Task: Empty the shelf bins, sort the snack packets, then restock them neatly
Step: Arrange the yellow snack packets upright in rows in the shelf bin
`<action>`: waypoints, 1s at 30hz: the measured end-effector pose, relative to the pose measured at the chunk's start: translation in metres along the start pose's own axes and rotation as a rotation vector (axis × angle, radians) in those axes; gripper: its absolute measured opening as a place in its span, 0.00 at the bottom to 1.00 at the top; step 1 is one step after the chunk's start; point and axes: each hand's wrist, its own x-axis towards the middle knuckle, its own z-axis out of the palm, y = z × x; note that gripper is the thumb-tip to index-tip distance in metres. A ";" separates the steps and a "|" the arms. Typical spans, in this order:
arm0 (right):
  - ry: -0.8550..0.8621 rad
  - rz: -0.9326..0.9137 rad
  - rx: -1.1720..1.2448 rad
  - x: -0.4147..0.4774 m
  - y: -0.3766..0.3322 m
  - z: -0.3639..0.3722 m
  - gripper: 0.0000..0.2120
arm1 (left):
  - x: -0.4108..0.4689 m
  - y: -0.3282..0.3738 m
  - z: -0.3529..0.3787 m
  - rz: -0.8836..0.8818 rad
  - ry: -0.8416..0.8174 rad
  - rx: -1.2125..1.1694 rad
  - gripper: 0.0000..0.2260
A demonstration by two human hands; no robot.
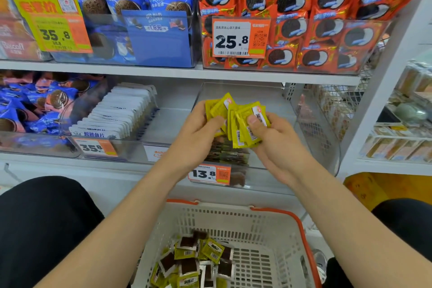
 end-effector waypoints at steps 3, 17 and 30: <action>-0.097 0.112 0.026 -0.006 0.001 0.005 0.13 | -0.002 -0.004 0.005 0.018 0.062 -0.019 0.09; 0.172 -0.193 -0.270 -0.024 0.014 0.041 0.09 | -0.021 0.004 0.051 -0.071 0.132 -0.140 0.09; -0.336 -0.184 -0.740 -0.024 -0.006 -0.010 0.56 | 0.003 0.008 0.024 -0.381 -0.068 -0.287 0.14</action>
